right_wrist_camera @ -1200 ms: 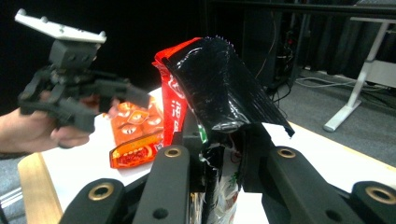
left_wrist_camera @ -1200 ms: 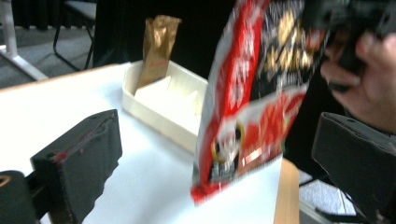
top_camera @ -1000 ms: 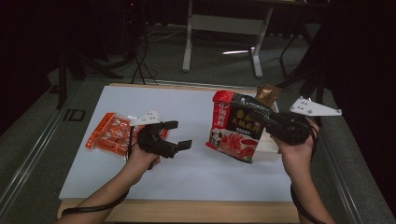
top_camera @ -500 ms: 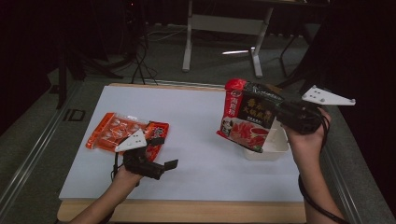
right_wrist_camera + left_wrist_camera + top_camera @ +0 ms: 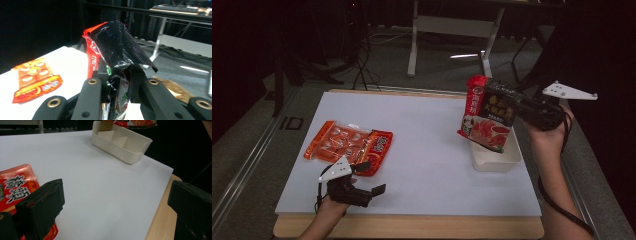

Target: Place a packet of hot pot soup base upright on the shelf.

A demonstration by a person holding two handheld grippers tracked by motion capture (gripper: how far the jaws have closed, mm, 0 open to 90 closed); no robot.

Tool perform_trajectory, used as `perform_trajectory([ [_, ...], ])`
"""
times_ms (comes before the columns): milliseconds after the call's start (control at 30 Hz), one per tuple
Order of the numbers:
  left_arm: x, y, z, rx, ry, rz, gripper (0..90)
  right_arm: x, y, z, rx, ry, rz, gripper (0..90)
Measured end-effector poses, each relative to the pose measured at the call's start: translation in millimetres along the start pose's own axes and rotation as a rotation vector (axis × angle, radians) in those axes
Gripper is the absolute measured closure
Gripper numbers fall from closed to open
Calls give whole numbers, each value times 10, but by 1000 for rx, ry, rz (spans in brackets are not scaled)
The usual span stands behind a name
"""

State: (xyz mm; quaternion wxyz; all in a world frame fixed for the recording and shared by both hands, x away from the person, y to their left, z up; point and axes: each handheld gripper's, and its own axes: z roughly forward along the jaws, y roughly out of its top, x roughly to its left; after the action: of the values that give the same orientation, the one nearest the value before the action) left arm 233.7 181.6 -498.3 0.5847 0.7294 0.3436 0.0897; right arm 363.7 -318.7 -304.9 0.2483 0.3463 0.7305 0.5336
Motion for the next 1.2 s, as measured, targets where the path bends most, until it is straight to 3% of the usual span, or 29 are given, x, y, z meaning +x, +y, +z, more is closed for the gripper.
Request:
perform_trajectory([
  [67, 1, -23, -16, -1, 4, -4, 11, -82, -2, 21, -2, -5, 10, 769],
  [333, 22, -58, -22, -5, 16, -10, 11, -381, -58, 100, -32, -28, -30, 766],
  [400, 26, -70, -13, 1, 11, -15, 11, -471, -85, 127, -26, -34, -8, 764],
  [667, 26, -85, -8, 7, 2, -21, 11, -713, -207, 258, -10, -27, -4, 765],
  [800, 28, -89, -6, 5, -4, -24, 11, -772, -242, 321, 6, -27, -13, 764],
  [900, 19, -94, -6, 6, -8, -21, 11, -831, -305, 429, 26, -21, -53, 763],
  [1200, 32, -124, -5, 9, -12, -29, 11, -931, -442, 586, 47, -23, -61, 761],
])
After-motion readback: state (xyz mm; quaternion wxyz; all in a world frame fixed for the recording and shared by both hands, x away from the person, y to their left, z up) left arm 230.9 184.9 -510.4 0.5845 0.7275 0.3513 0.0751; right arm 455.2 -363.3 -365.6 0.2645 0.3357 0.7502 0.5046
